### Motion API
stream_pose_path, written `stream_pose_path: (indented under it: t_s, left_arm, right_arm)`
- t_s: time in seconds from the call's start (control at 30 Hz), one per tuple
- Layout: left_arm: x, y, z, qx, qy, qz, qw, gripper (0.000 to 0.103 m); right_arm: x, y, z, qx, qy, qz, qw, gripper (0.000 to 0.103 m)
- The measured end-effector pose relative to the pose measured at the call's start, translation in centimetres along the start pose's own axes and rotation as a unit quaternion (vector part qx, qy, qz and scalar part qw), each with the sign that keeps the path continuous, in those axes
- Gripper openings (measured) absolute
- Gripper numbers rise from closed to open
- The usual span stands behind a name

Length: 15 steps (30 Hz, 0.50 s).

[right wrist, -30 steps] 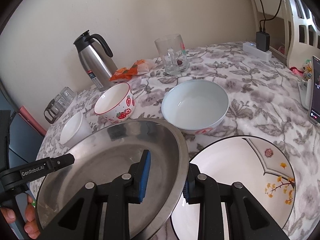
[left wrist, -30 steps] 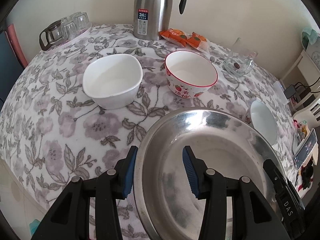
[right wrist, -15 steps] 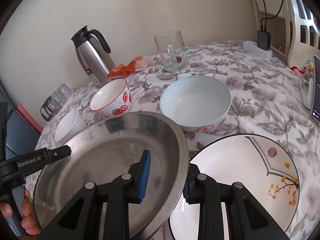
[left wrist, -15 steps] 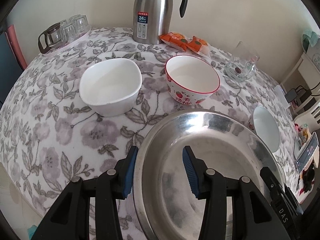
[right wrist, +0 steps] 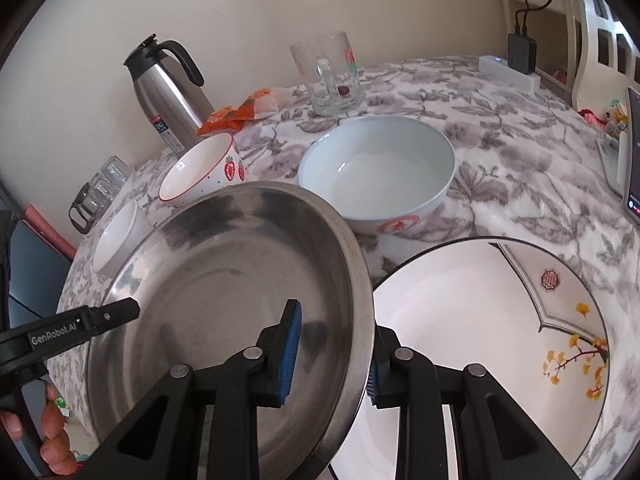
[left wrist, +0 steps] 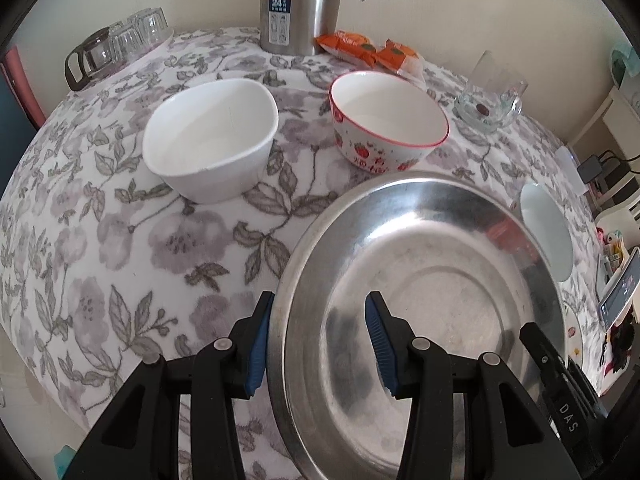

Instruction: Organize plates and bowls

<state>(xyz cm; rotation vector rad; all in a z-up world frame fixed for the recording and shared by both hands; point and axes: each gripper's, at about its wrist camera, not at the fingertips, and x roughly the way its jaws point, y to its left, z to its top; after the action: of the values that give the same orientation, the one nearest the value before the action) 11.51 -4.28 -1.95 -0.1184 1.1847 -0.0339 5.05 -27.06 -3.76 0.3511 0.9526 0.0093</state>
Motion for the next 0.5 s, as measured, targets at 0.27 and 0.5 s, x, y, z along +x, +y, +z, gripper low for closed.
stream_pose_path:
  t_s: [0.27, 0.5]
  left_arm:
    - [1.01, 0.09, -0.26, 0.000, 0.026, 0.007, 0.9996, 0.047]
    - [0.99, 0.20, -0.33, -0.001, 0.035, 0.013, 0.9993, 0.047]
  right_arm:
    - [0.31, 0.08, -0.16, -0.003, 0.012, -0.008, 1.000, 0.030]
    - [0.41, 0.45, -0.40, -0.015, 0.017, -0.015, 1.000, 0.032]
